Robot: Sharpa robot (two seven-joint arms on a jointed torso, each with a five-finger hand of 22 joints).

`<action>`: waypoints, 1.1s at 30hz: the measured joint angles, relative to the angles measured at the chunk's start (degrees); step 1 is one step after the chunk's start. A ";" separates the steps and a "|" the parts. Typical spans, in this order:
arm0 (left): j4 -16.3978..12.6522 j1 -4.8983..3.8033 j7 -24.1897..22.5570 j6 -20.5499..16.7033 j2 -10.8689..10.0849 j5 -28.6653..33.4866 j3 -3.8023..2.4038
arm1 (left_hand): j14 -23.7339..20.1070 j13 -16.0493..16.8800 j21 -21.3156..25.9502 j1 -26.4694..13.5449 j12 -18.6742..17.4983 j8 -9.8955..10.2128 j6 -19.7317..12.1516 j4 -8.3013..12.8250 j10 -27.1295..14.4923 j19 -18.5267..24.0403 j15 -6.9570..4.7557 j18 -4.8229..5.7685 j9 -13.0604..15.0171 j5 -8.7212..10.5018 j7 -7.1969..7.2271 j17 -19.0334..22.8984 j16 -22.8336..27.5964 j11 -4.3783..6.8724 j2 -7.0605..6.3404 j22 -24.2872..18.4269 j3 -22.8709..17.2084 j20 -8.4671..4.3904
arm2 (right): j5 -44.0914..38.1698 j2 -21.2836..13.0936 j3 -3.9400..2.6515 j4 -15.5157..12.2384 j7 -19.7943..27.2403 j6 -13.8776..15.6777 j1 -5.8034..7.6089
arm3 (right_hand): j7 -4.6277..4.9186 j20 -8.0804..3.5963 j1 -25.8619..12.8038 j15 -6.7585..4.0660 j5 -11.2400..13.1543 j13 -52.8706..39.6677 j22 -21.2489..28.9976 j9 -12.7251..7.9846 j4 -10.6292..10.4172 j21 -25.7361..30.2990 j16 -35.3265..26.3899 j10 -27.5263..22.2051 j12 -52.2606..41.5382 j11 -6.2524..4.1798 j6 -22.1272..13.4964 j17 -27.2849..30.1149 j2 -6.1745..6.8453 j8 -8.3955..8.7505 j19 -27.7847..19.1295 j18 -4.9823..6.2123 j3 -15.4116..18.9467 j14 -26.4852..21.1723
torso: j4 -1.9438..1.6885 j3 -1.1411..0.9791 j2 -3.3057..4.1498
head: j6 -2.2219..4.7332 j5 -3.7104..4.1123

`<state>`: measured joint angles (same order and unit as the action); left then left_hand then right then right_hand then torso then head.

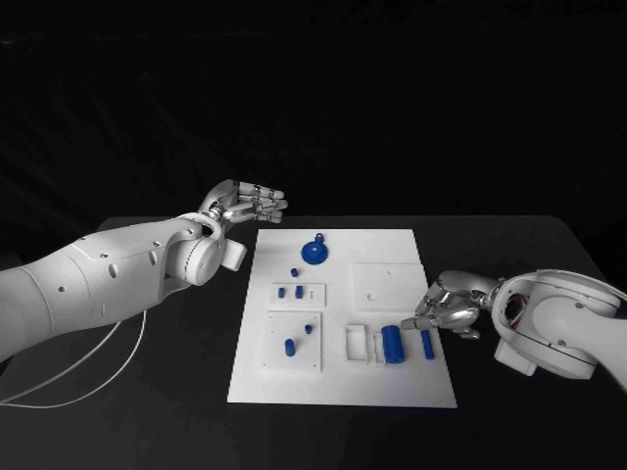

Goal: Assemble the parts on the task board

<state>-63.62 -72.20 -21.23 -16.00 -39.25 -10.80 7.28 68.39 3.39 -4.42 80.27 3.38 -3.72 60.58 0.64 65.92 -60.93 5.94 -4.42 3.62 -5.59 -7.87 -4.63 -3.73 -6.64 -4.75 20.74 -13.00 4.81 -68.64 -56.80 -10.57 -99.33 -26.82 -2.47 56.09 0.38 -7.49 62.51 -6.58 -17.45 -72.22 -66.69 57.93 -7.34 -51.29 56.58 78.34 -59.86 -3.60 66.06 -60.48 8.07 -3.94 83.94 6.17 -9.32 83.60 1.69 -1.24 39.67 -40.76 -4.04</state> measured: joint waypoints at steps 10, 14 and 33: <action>-0.11 0.02 -0.11 0.02 -0.05 0.00 0.02 | 0.00 0.00 0.00 0.00 0.00 0.00 0.00 0.00 0.00 0.00 0.00 0.00 0.00 0.00 0.00 -0.05 0.00 0.00 0.00 -0.23 0.00 0.00 | -0.31 0.87 2.77 -0.38 -2.97 -1.18 0.01 | 1.30 0.01 -0.66 0.07 1.69 -1.50 -0.99 -1.40 -5.43 -0.17 0.67 0.51 0.15 0.51 -3.03 -0.56 1.27 0.00 0.00 0.00 -0.55 -0.05 | 0.01 0.19 -0.08 | -0.75 0.09; -0.14 0.02 -0.12 0.04 -0.07 0.01 0.02 | 0.00 0.00 0.00 0.00 0.00 0.00 0.00 0.00 0.00 -0.20 0.00 0.00 0.00 0.00 0.00 -0.05 0.00 0.00 0.00 -0.36 0.00 0.20 | -0.28 1.65 3.43 -0.47 -4.25 -0.78 0.00 | 1.32 0.01 -0.99 0.22 1.94 -2.07 -1.11 -4.46 -6.76 -0.16 0.67 0.51 -0.17 0.51 -3.31 -0.56 2.06 0.00 -0.01 0.00 -0.27 -0.20 | 0.01 0.19 -0.07 | -1.01 0.03; -0.08 0.02 -0.08 0.22 0.07 0.01 0.04 | 0.00 0.00 0.00 0.01 0.00 0.00 0.00 -0.46 0.00 -0.20 0.00 -0.01 0.00 0.00 0.00 -0.04 0.00 0.00 0.00 -0.90 0.15 0.20 | 0.60 3.69 4.81 -0.57 -8.56 0.96 0.01 | 1.32 0.03 -6.94 0.23 13.45 -2.74 -1.60 -5.49 -3.79 -0.16 1.00 0.72 -0.44 0.73 -3.31 -0.75 5.10 -0.01 -0.01 0.00 -13.63 -0.20 | 0.05 0.19 -0.05 | -1.63 -0.25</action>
<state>-63.69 -72.18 -21.30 -15.78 -39.18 -10.79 7.32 68.38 3.39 -4.42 80.28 3.38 -3.72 60.58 0.18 65.92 -61.14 5.93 -4.43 3.62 -5.59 -7.87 -4.66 -3.73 -6.65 -4.75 19.84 -12.85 5.01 -68.04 -53.11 -5.76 -99.90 -35.37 -1.51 56.10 1.70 -7.47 55.57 -6.35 -4.00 -74.96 -68.28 52.44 -11.13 -51.45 57.58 79.06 -60.30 -2.87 62.75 -61.23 13.17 -3.95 83.93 6.17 -22.95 83.40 1.74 -1.05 39.62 -42.39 -4.30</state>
